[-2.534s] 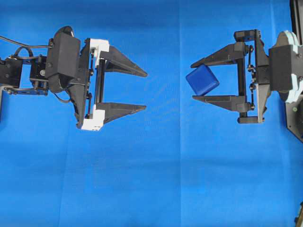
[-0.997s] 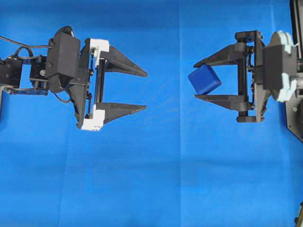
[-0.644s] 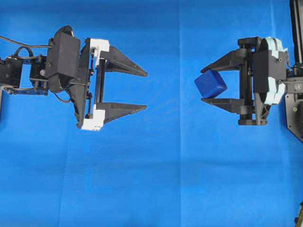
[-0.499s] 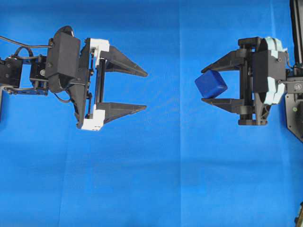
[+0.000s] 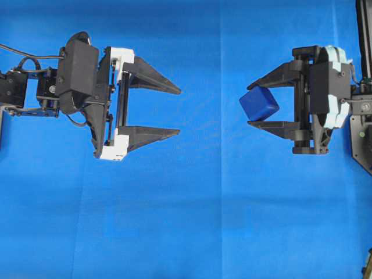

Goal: Handover the blue block to the right arm after grasping it with the left arm, then place it in the designated position.
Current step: 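Rotate the right gripper downward and lower the cube to the table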

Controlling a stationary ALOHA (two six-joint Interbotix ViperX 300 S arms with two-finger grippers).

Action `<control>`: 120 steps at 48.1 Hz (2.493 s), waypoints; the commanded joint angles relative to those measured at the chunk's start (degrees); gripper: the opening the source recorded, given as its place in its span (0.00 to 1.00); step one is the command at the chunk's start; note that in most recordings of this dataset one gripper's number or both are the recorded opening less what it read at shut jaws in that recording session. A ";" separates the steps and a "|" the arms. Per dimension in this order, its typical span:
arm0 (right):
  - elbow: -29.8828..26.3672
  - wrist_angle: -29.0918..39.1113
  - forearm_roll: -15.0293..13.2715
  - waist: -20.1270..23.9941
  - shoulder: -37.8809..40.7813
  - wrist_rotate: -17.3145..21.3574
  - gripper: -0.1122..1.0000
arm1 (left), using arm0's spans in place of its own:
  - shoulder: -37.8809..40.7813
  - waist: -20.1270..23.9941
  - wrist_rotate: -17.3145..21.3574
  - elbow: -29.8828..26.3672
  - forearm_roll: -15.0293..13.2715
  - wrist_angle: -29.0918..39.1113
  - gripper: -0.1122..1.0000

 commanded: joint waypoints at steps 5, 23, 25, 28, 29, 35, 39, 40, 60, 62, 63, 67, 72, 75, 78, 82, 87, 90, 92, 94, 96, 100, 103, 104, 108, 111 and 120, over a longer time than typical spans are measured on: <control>-1.58 -1.14 0.09 0.18 2.29 0.09 0.57 | -0.79 -0.09 0.09 -1.58 0.09 -0.53 0.93; -2.11 -10.20 0.09 0.18 12.57 0.18 0.57 | -0.79 -0.09 0.09 -1.58 0.09 -0.53 0.93; -2.37 -10.81 0.09 0.09 13.89 0.18 0.57 | -0.79 -0.09 0.09 -1.58 0.09 -0.53 0.93; -2.81 -11.60 0.09 0.09 15.73 0.35 0.57 | -0.79 -0.09 0.09 -1.58 0.09 -0.53 0.93; -2.99 -11.87 0.09 0.09 16.26 0.53 0.57 | -0.79 -0.09 0.09 -1.58 0.09 -0.53 0.93; -3.96 -13.27 0.09 -0.35 20.39 2.02 0.57 | -0.79 -0.09 0.09 -1.58 0.09 -0.53 0.93; -4.31 -14.41 0.09 -0.70 23.03 2.72 0.57 | -0.79 -0.09 0.09 -1.49 0.09 -0.53 0.93; -4.39 -14.85 0.09 -0.79 23.73 2.90 0.57 | -0.79 0.00 0.09 -1.58 0.09 -0.53 0.93; -6.77 -24.17 0.26 -1.93 35.95 4.48 0.57 | -0.79 -0.09 0.09 -1.32 0.09 -0.53 0.93; -7.12 -25.31 0.35 -2.11 37.09 4.48 0.57 | -0.88 -0.09 0.09 -1.32 0.09 -0.53 0.93; -7.21 -25.66 0.44 -2.20 37.53 4.57 0.57 | -0.88 -0.09 0.09 -1.23 0.09 -0.53 0.93; -7.65 -27.33 0.97 -2.55 39.38 4.48 0.57 | -0.88 -0.09 0.00 -1.23 0.09 -0.53 0.93; -8.26 -29.09 1.67 -3.08 41.48 4.57 0.57 | -1.05 -0.09 0.09 -1.05 0.09 -0.53 0.93; -8.70 -29.79 1.93 -3.16 42.71 4.48 0.57 | -1.05 -0.09 0.09 -1.05 0.00 -0.53 0.93; -8.96 -30.15 2.11 -3.25 43.59 4.48 0.57 | -1.05 -0.09 0.09 -1.05 0.09 -0.53 0.93; -9.32 -30.67 2.46 -3.25 44.56 4.48 0.57 | -1.05 -0.09 0.09 -0.97 0.09 -0.53 0.93; -9.76 -31.20 2.90 -3.25 45.79 4.48 0.57 | -1.05 -0.09 0.09 -0.97 0.09 -0.53 0.93; -9.93 -31.29 2.90 -3.25 46.32 4.48 0.57 | -1.05 -0.09 0.09 -0.97 0.09 -0.53 0.93; -10.02 -31.38 2.90 -3.25 46.58 4.48 0.57 | -1.05 -0.09 0.09 -0.97 0.09 -0.53 0.93; -10.11 -31.46 2.90 -3.25 46.85 4.48 0.57 | -1.05 -0.09 0.09 -0.97 0.09 -0.53 0.93; -10.11 -31.55 2.90 -3.25 47.02 4.48 0.57 | -1.05 -0.09 0.09 -0.97 0.09 -0.53 0.93; -10.11 -31.55 2.81 -3.25 47.29 4.48 0.57 | -1.05 -0.09 0.09 -0.97 0.00 -0.53 0.93; -9.84 -31.55 2.81 -3.25 47.29 4.48 0.57 | -1.05 -0.09 0.09 -0.97 0.09 -0.53 0.93; -9.93 -31.55 2.90 -3.25 47.29 4.48 0.57 | -1.05 -0.09 0.09 -0.97 0.09 -0.53 0.93; -9.84 -31.46 2.90 -3.25 47.20 4.48 0.57 | -1.05 0.00 0.09 -0.97 0.09 -0.53 0.93; -9.93 -31.29 2.90 -3.25 47.20 4.48 0.57 | -1.05 -0.09 0.09 -0.97 0.09 -0.53 0.93; -10.11 -31.20 3.78 -3.25 47.20 4.57 0.58 | -1.05 -0.09 0.09 -0.97 0.09 -0.53 0.93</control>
